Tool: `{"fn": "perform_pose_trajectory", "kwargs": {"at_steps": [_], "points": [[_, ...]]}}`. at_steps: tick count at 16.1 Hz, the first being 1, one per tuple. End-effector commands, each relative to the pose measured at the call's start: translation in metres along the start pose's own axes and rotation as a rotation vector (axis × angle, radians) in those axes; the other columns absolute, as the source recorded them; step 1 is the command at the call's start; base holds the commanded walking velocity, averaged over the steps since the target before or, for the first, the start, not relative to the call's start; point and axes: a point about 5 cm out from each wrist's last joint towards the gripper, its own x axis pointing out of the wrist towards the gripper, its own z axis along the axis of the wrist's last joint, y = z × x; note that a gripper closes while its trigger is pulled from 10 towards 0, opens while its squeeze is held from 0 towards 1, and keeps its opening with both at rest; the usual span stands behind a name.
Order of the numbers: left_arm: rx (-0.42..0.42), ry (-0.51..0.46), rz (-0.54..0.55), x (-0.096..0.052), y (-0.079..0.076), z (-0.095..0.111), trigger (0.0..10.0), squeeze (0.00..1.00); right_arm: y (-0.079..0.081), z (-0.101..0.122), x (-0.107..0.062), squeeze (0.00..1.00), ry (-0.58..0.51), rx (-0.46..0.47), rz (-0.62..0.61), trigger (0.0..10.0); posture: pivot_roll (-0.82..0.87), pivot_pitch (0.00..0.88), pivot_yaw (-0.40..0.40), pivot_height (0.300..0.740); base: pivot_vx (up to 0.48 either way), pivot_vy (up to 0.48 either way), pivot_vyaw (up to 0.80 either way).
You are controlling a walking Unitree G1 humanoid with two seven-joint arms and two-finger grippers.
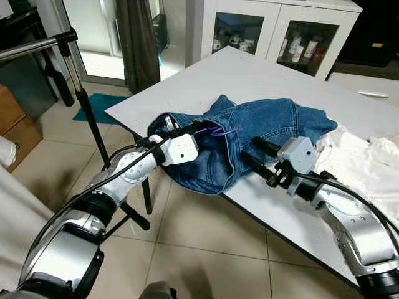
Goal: Hang hanger
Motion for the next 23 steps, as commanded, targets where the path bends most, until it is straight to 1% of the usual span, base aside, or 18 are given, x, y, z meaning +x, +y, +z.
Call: {"fn": "perform_pose_trajectory", "kwargs": {"at_steps": [1, 2, 3, 5, 7, 9, 11, 13, 15, 17, 18, 19, 20, 21, 22, 23], "points": [[-0.048, 0.017, 0.047, 0.003, 0.006, -0.001, 10.0, 0.0, -0.004, 0.007, -0.003, 0.34, -0.021, 0.022, -0.026, 10.0, 0.19, 0.0, 0.0, 0.74, 0.0, 0.0, 0.0], [-0.157, 0.037, 0.094, 0.003, 0.001, -0.004, 10.0, 0.0, -0.001, 0.018, -0.001, 0.0, -0.071, 0.124, -0.048, 10.0, 0.18, 0.0, 0.003, 0.74, 0.0, 0.0, 0.0], [-0.174, 0.04, 0.1, 0.003, 0.0, -0.005, 10.0, 0.0, 0.0, 0.02, -0.001, 0.0, -0.08, 0.142, -0.047, 10.0, 0.18, 0.0, 0.003, 0.74, 0.0, 0.0, 0.0], [-0.267, 0.037, 0.13, 0.005, -0.007, -0.004, 10.0, 0.0, 0.01, 0.023, 0.005, 0.0, -0.101, 0.188, -0.03, 10.0, 0.18, 0.0, 0.003, 0.74, 0.0, 0.0, 0.0], [-0.327, 0.023, 0.162, 0.006, -0.009, -0.001, 10.0, 0.0, 0.015, 0.023, 0.01, 0.0, -0.101, 0.211, -0.021, 10.0, 0.18, 0.0, 0.003, 0.74, 0.0, 0.0, 0.0], [-0.347, 0.018, 0.171, 0.005, -0.011, 0.0, 10.0, 0.0, 0.018, 0.022, 0.012, 0.0, -0.085, 0.224, -0.014, 10.0, 0.18, 0.0, 0.003, 0.74, 0.0, 0.0, 0.0], [-0.39, 0.024, 0.173, 0.005, -0.016, 0.0, 10.0, 0.0, 0.023, 0.017, 0.013, 0.0, -0.051, 0.202, 0.014, 10.0, 0.18, 0.0, 0.003, 0.74, 0.0, 0.0, 0.0], [-0.395, 0.027, 0.177, 0.004, -0.017, 0.0, 10.0, 0.0, 0.029, 0.014, 0.015, 0.0, -0.025, 0.175, 0.037, 10.0, 0.2, 0.0, 0.001, 0.74, 0.0, 0.0, 0.0], [-0.38, 0.032, 0.176, 0.006, -0.017, 0.001, 10.0, 0.0, 0.03, 0.021, 0.021, 0.0, -0.052, 0.189, 0.054, 10.0, 0.2, 0.0, 0.002, 0.74, 0.0, 0.0, 0.0], [-0.362, 0.028, 0.173, 0.009, -0.017, 0.005, 10.0, 0.0, 0.033, 0.022, 0.028, 0.0, -0.042, 0.159, 0.067, 10.0, 0.19, 0.0, 0.0, 0.74, 0.0, 0.0, 0.0], [-0.357, 0.023, 0.173, 0.01, -0.018, 0.007, 10.0, 0.0, 0.034, 0.02, 0.032, 0.0, -0.028, 0.129, 0.069, 10.0, 0.19, 0.0, 0.0, 0.74, 0.0, 0.0, 0.0], [-0.395, 0.008, 0.204, 0.012, -0.019, 0.011, 10.0, 0.0, 0.032, 0.012, 0.04, 0.0, 0.005, 0.058, 0.008, 10.0, 0.19, 0.0, 0.0, 0.74, 0.0, 0.0, 0.0], [-0.428, 0.005, 0.224, 0.012, -0.02, 0.012, 10.0, 0.0, 0.028, 0.011, 0.042, 0.0, -0.002, 0.063, -0.048, 10.0, 0.19, 0.0, 0.0, 0.74, 0.0, 0.0, 0.0], [-0.48, -0.001, 0.257, 0.012, -0.022, 0.013, 10.0, 0.0, 0.019, 0.01, 0.044, 0.0, -0.022, 0.086, -0.145, 10.0, 0.19, 0.0, 0.0, 0.74, 0.0, 0.0, 0.0], [-0.521, -0.006, 0.279, 0.011, -0.024, 0.015, 10.0, 0.0, 0.011, 0.008, 0.042, 0.0, -0.031, 0.085, -0.222, 10.0, 0.19, 0.0, 0.0, 0.74, 0.0, 0.0, 0.0], [-0.547, -0.009, 0.286, 0.01, -0.026, 0.016, 10.0, 0.0, 0.005, 0.006, 0.04, 0.0, -0.034, 0.066, -0.27, 10.0, 0.19, 0.0, 0.0, 0.74, 0.0, 0.0, 0.0]]}}
